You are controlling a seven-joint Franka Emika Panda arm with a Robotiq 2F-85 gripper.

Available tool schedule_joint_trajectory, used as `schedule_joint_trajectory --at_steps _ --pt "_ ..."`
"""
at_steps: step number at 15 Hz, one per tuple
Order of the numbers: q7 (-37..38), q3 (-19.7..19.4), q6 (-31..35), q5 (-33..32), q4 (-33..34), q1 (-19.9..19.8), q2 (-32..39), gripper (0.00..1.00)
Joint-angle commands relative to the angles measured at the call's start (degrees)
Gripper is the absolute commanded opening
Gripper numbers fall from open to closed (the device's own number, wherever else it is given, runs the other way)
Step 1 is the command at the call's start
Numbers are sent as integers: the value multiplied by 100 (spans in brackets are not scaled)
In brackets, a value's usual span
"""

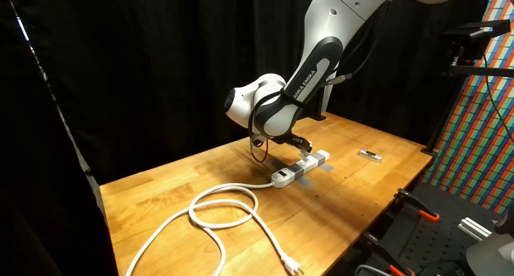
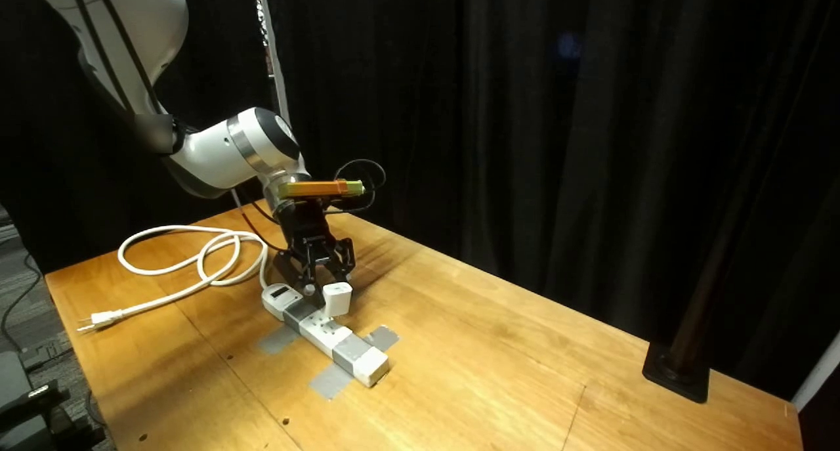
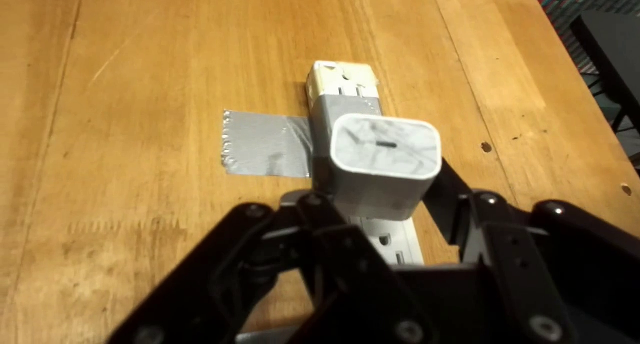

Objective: Move the charging adaptor backwards, place the adaptor on the extension cable

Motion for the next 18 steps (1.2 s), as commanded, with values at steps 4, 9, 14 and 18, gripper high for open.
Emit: schedule_joint_trajectory --at_steps 4,9,14,18 --pt "369 24 325 -271 -356 -93 -163 23" --pt "660 52 399 -353 -524 -127 -201 23" --pt "821 89 542 -385 -710 -147 -278 23" --pt "881 139 709 -399 -936 -176 -381 23"
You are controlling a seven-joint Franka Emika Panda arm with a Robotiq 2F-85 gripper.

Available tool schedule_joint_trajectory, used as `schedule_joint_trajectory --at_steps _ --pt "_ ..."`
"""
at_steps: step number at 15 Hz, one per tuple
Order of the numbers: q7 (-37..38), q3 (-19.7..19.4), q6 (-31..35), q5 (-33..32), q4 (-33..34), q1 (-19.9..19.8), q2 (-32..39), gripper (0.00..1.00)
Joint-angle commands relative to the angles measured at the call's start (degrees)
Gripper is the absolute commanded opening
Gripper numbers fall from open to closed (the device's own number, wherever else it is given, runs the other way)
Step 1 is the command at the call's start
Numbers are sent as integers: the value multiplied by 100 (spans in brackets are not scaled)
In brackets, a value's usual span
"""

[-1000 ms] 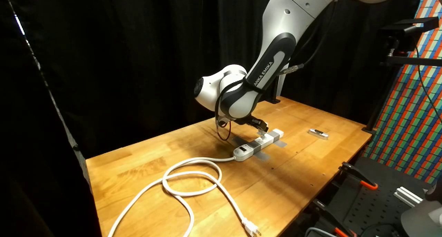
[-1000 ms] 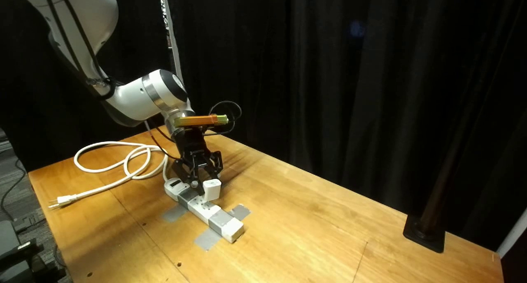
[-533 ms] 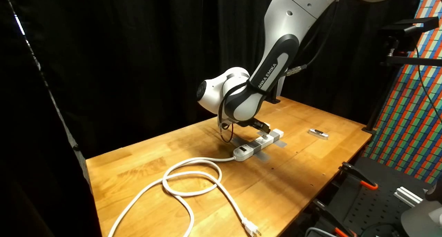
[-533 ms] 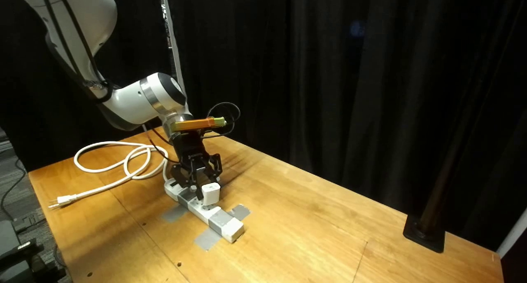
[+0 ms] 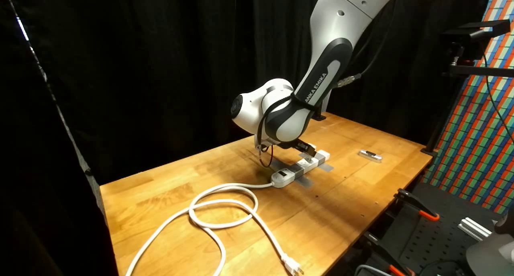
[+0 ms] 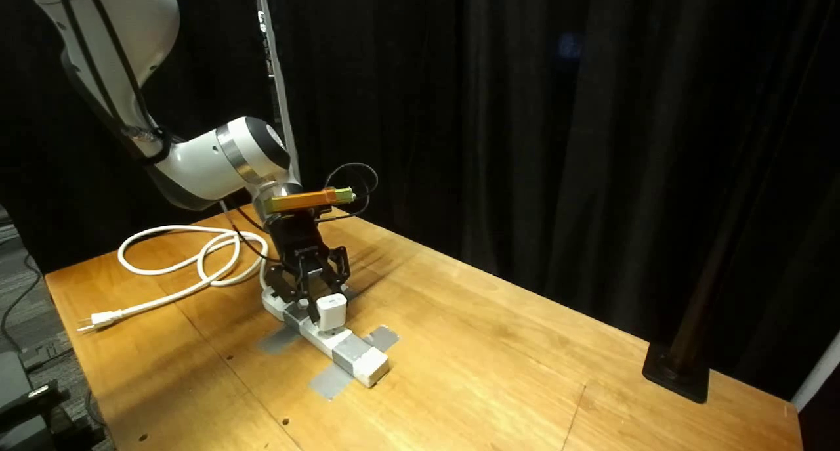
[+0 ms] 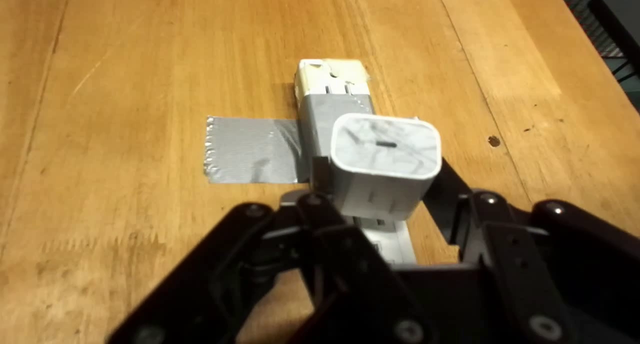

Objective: Move the charging adaptor backwards, place the adaptor on the extension cable

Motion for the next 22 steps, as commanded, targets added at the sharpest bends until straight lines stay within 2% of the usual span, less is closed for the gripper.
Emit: schedule_joint_trajectory --at_steps 1,12,22 --pt "167 135 384 -125 -412 -133 -209 23" --pt "996 161 469 -597 -504 -60 -131 23" --pt "911 302 587 -971 -853 -97 -220 23"
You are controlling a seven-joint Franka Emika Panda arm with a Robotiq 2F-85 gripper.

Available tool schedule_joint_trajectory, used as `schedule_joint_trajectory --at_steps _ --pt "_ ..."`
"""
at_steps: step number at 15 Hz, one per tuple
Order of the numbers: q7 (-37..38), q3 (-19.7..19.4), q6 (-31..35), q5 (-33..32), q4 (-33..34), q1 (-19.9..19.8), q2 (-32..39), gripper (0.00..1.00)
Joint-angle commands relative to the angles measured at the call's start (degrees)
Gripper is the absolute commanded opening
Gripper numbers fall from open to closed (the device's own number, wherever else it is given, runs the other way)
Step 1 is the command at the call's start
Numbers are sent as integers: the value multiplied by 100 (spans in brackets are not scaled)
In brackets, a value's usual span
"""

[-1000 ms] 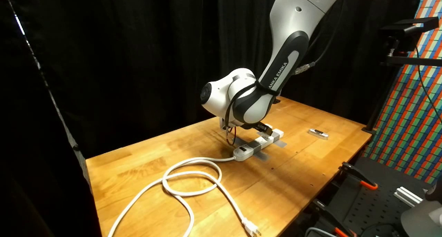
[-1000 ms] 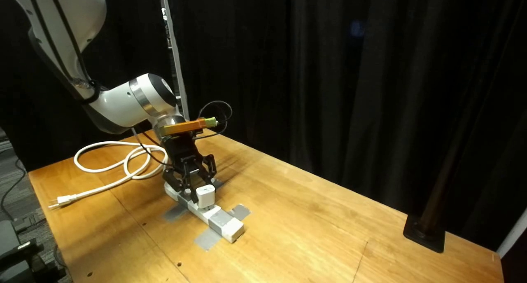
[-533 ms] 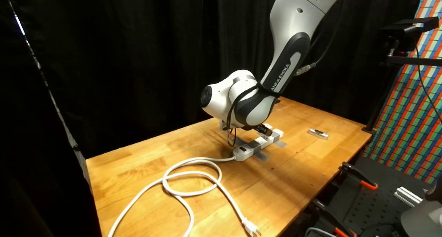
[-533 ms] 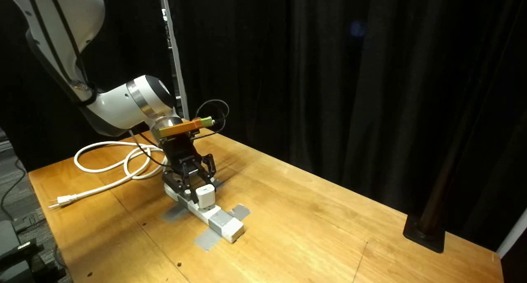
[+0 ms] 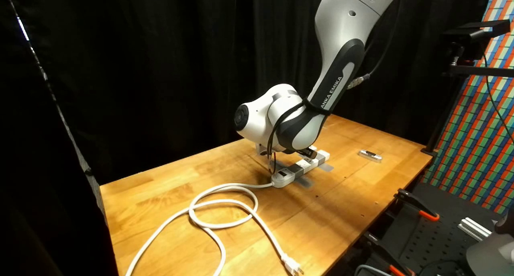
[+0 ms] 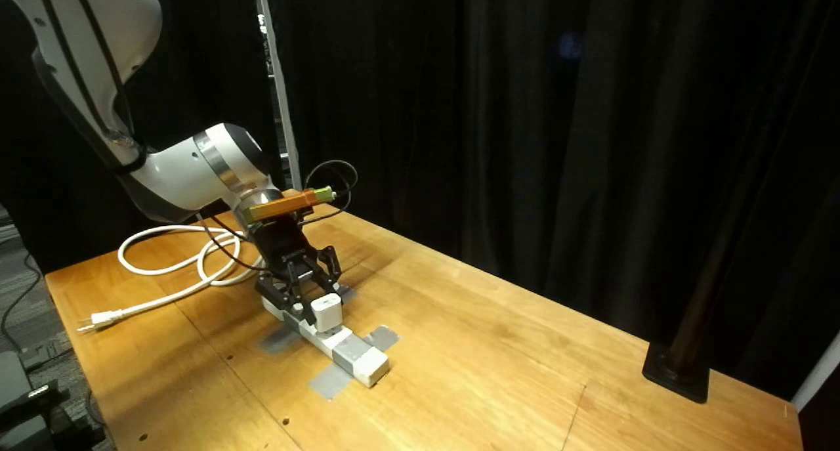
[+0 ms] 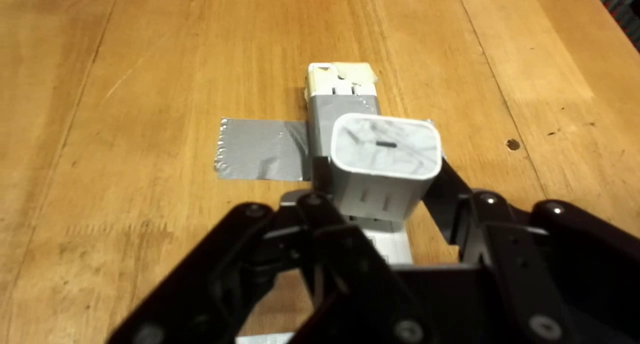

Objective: Move the charging adaptor backwards, place the adaptor on the extension cable

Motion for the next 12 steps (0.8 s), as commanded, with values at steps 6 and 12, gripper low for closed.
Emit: schedule_joint_trajectory --at_steps 6,12 --pt "13 217 414 -229 -419 -124 -102 23" --pt "357 195 371 -314 -381 -32 -45 23"
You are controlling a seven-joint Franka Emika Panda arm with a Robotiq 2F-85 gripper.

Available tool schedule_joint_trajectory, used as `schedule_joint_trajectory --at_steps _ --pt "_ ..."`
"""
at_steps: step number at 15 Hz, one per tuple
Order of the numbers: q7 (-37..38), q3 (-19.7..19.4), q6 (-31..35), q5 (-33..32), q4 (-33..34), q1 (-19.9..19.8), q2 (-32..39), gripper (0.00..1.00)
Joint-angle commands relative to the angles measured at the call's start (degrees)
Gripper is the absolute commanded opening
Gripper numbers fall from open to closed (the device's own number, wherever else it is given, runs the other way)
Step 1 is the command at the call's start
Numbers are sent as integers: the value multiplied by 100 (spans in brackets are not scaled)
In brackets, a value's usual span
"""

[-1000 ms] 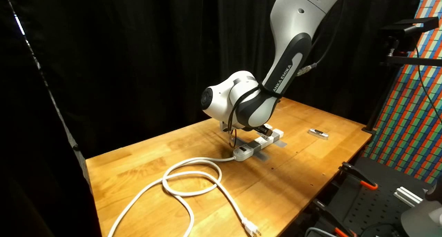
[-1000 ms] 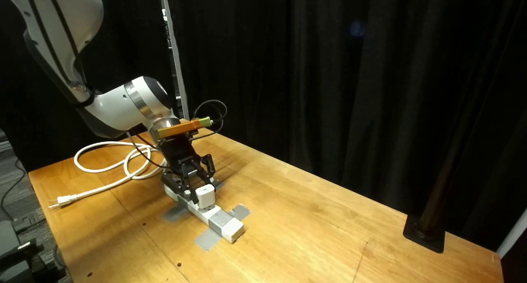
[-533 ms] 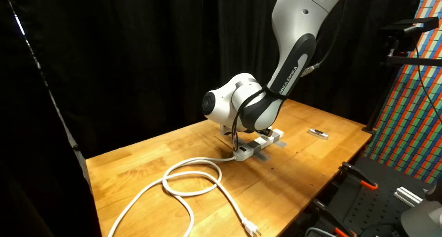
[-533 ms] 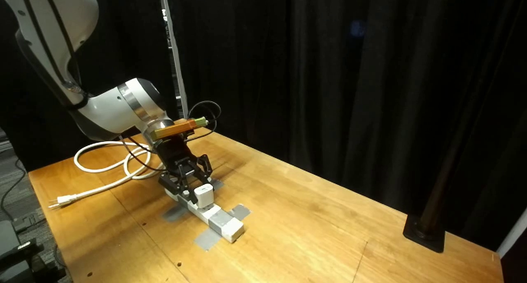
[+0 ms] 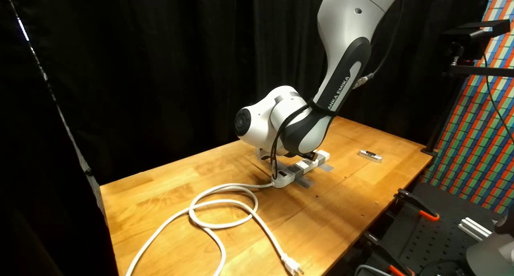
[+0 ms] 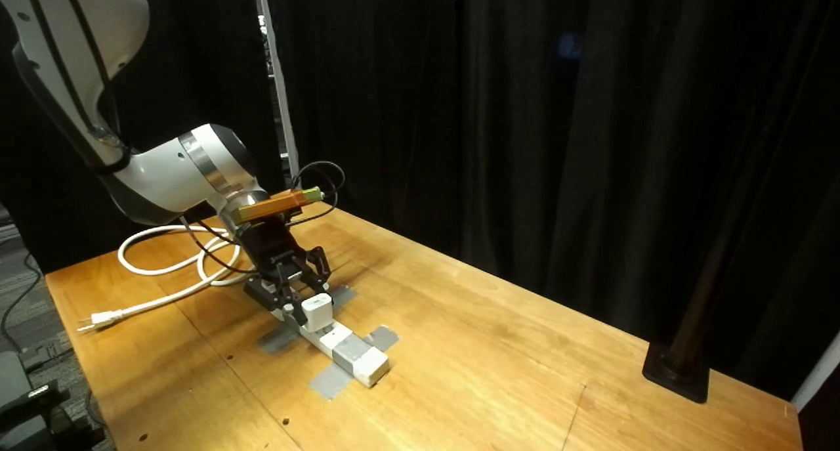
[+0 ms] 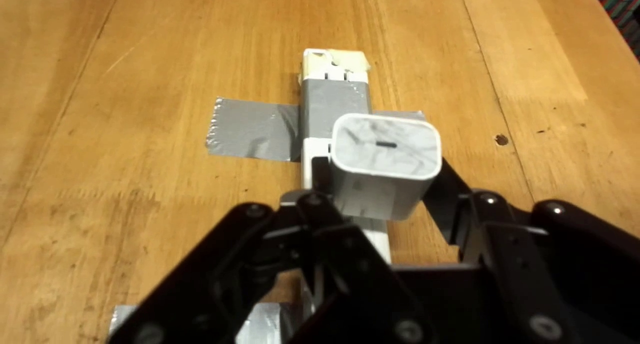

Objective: Move the charging adaptor backwards, place the adaptor on the extension cable

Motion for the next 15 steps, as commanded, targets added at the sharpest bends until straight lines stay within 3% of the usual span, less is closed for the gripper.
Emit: schedule_joint_trajectory --at_steps 1,6,15 --pt "431 5 291 -146 -46 -15 114 23" --pt "762 -72 147 -303 116 18 224 23" --pt "608 -77 34 -228 301 -6 386 23"
